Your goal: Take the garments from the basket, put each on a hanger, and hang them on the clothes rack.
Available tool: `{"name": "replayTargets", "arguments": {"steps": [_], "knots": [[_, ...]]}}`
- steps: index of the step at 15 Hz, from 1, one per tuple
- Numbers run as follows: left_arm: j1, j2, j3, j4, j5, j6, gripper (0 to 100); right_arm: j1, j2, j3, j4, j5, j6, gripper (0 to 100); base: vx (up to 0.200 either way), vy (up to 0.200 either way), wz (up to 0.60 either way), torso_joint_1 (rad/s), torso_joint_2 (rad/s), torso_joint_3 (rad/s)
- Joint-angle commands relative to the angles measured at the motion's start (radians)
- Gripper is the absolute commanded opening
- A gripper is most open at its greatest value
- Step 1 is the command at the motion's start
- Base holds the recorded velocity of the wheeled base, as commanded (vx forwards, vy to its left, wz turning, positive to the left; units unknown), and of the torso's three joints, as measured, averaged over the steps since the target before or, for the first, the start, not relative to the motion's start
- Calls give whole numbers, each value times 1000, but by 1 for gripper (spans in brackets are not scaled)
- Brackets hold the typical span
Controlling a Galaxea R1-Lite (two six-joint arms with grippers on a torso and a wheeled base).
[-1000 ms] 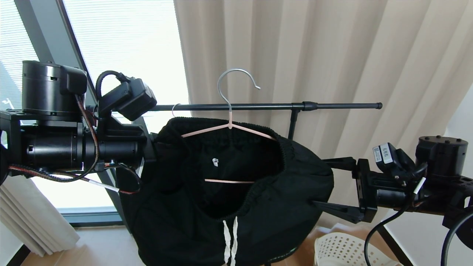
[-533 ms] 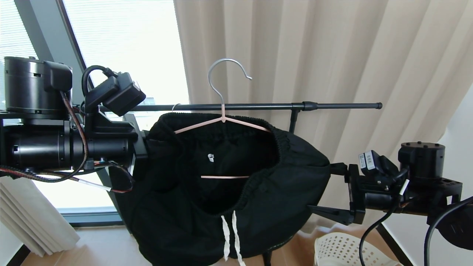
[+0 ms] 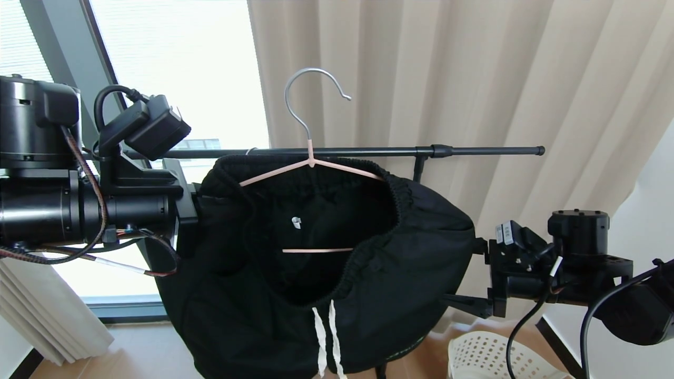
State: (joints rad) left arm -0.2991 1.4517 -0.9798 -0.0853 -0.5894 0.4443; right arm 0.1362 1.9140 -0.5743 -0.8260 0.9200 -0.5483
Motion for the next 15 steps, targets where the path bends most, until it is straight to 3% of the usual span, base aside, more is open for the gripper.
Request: {"name": "replayTargets", "arguments": {"steps": [1,2,3,7,15], "knots": [[0,-8,7,-1,0,-1,0,0,20,-13,1,-23,5,100,0,0,0,0,0,0],[0,-13,7,-1,0,-1,0,2,28,-15,-2,-36,4,100,0,0,0,0,0,0],[0,-13,7,-1,0,-1,0,0,30,-15,-2,-36,4,0,0,0,0,0,0,0],[0,-27,9,1,0,-2,0,-7,31,-29,-2,-44,4,0,0,0,0,0,0,0],[55,-50,27,-1,0,-7,0,-101,56,-73,-1,-52,2,0,0,0,0,0,0,0]]}}
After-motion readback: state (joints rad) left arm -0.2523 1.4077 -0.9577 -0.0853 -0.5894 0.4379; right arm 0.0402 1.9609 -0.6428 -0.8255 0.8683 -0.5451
